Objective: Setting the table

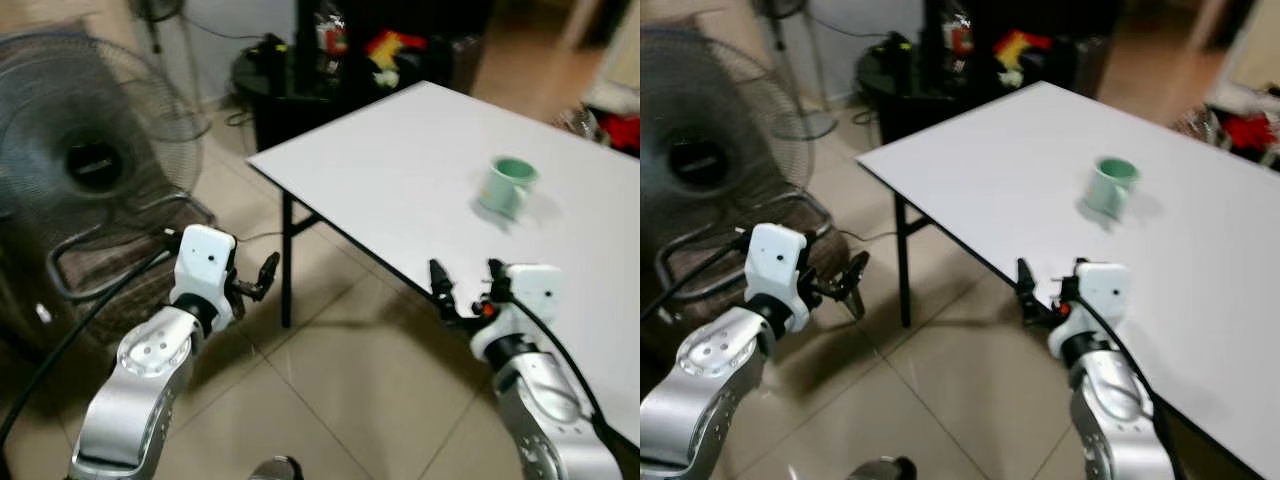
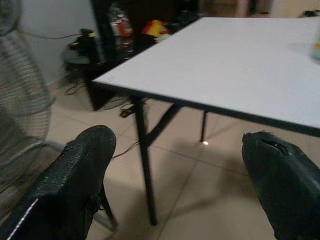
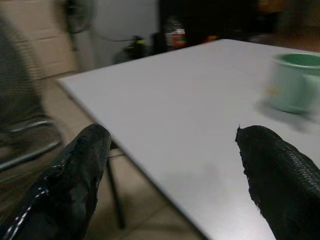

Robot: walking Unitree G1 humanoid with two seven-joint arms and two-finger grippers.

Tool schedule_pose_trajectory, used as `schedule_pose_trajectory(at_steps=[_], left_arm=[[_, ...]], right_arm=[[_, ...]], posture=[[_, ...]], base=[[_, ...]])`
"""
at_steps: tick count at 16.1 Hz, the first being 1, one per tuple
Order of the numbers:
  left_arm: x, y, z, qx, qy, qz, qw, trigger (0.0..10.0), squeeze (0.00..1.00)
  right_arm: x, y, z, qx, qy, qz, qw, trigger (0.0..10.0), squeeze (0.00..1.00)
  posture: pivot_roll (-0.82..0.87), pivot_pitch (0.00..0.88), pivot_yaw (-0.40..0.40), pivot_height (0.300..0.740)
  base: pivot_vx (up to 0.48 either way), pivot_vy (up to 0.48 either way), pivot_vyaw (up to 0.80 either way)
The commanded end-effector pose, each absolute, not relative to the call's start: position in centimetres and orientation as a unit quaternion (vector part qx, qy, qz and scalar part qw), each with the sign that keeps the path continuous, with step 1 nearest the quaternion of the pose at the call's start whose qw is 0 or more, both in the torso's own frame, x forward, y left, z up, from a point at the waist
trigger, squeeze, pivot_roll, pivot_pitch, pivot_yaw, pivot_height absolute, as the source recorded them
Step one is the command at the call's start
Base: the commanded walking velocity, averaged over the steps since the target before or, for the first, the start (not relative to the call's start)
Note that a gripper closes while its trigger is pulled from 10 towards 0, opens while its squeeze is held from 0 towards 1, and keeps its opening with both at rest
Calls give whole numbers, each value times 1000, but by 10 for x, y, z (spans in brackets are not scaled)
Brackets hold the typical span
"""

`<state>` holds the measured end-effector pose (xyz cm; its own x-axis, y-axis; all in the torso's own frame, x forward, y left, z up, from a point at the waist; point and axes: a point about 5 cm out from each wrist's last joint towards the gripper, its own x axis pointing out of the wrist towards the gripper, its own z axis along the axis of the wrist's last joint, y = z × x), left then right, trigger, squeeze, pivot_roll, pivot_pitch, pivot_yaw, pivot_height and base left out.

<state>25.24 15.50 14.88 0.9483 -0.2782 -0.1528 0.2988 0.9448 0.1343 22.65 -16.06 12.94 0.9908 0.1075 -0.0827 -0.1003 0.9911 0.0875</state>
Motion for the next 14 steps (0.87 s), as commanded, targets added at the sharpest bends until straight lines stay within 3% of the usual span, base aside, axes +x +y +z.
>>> schedule_pose_trajectory(at_steps=[1, 11, 14], left_arm=[[251, 156, 150, 84, 62, -139, 985, 10000, 0], [252, 155, 152, 95, 59, -140, 984, 10000, 0], [253, 156, 153, 90, 54, -132, 986, 10000, 0]], right_arm=[[229, -155, 129, 52, 47, 73, 995, 10000, 137], [233, -163, 126, 54, 55, 45, 996, 10000, 137], [234, -157, 129, 56, 50, 72, 995, 10000, 133]], posture=[[72, 0, -24, 740], [68, 0, -23, 740], [52, 0, -22, 740]], base=[[0, 0, 800], [0, 0, 800], [0, 0, 800]])
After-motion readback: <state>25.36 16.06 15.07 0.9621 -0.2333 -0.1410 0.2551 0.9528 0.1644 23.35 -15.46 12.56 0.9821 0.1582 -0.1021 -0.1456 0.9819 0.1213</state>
